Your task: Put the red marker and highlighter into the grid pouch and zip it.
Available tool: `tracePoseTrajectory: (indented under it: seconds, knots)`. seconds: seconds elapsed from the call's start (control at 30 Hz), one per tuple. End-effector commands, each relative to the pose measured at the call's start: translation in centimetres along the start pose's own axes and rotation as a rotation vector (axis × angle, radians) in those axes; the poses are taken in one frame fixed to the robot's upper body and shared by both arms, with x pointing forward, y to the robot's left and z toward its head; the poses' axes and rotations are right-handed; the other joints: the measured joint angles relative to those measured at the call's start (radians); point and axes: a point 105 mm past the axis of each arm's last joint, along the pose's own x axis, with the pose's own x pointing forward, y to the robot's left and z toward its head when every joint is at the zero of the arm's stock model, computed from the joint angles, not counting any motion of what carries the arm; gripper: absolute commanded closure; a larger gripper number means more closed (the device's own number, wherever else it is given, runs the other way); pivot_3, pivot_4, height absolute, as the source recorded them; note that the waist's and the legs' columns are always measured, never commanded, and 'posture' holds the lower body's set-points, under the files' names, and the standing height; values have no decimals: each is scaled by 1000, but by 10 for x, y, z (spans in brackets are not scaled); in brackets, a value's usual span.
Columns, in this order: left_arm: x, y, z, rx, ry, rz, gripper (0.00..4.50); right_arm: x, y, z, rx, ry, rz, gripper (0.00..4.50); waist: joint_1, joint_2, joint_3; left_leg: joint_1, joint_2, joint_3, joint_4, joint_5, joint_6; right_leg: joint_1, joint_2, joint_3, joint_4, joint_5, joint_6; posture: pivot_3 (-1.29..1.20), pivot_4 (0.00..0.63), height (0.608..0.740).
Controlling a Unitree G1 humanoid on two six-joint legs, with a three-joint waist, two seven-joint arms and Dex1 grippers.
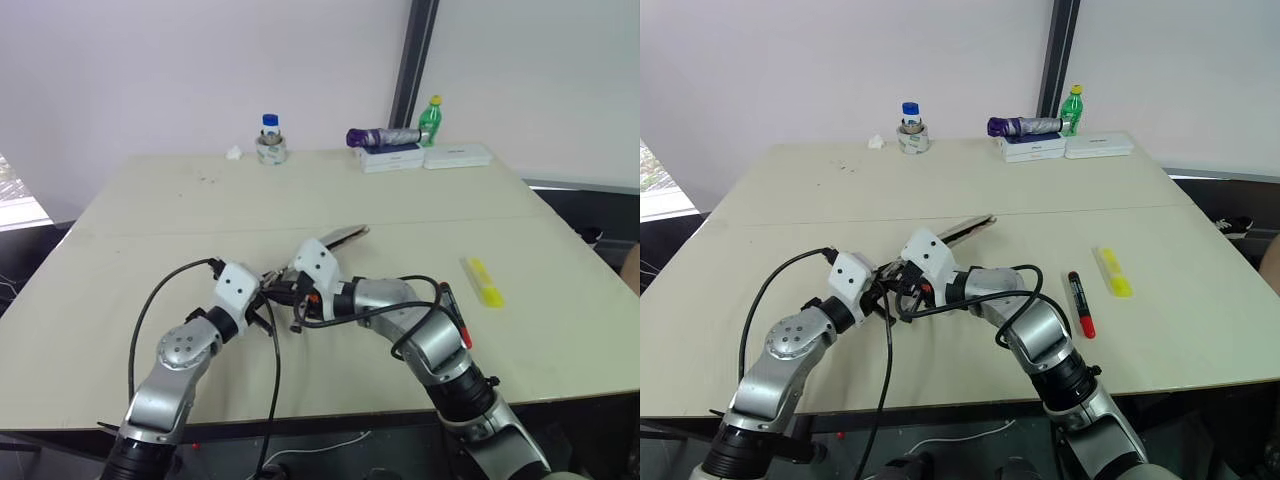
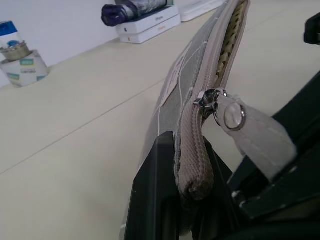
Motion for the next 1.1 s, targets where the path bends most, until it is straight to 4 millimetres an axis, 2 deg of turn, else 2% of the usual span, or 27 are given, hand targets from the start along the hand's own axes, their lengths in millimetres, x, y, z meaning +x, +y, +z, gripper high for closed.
tracePoseTrajectory:
  seconds: [0.03,0.1,0.2,0.27,0.37,0.4,0.6,0.77,0.93,0.97,1.03,1.1]
  knots:
    - [-1,10,7,38,-25,56,4500,-22,-3,16,-25,-42,10,4222,2,0,0,0,0,0,0,0,0,0,0,0,0,0,0,0,150,740]
    - [-1,13,8,50,-25,73,4500,-41,-12,10,-20,-5,-14,3545,6,0,0,0,0,0,0,0,0,0,0,0,0,0,0,0,150,740]
    - [0,11,8,109,-20,52,4500,-86,-53,-8,-49,102,-246,2002,20,0,0,0,0,0,0,0,0,1,0,0,-1,0,0,0,150,740]
    - [2,9,7,123,-20,37,4500,-115,-72,-20,-60,176,-367,1043,26,0,0,0,-1,1,0,0,0,1,0,0,-1,0,0,0,150,740]
    - [8,2,1,138,-12,9,4500,-160,-95,-38,-17,297,-562,1043,27,0,0,-1,-1,1,0,0,0,1,-1,0,-3,0,0,0,150,740]
    - [9,1,0,145,-10,2,4500,-168,-97,-43,2,325,-597,1043,26,0,0,-1,-1,1,0,0,0,2,-1,0,-4,0,0,0,150,740]
    - [22,-7,-9,147,-10,-5,4500,-223,-89,-73,146,455,-718,1043,27,0,0,-1,-1,1,-2,0,1,3,-1,-1,-8,0,0,0,150,740]
    - [29,-15,-8,142,-34,-34,4500,-247,-75,-96,312,502,-771,1043,27,-1,0,0,-1,1,-1,-1,2,6,-1,-2,-11,0,0,0,150,740]
    - [29,-22,-6,130,-55,-65,4500,-251,-67,-115,398,520,-798,1043,25,0,0,0,-1,0,-1,-1,2,7,-1,-4,-12,0,0,0,150,740]
    - [29,-22,-6,128,-57,-66,4500,-252,-67,-117,407,517,-804,1547,25,0,0,0,-1,0,-1,-1,2,7,-1,-4,-12,0,0,0,150,740]
    - [29,-23,-5,125,-60,-67,4500,-253,-67,-120,420,516,-813,2274,26,-1,0,0,-1,0,-1,-1,2,8,-1,-4,-12,0,0,0,150,740]
    - [29,-22,-4,123,-63,-66,4500,-253,-68,-120,420,512,-814,3442,26,0,0,0,-1,0,-1,-1,2,8,-1,-4,-12,0,0,0,150,740]
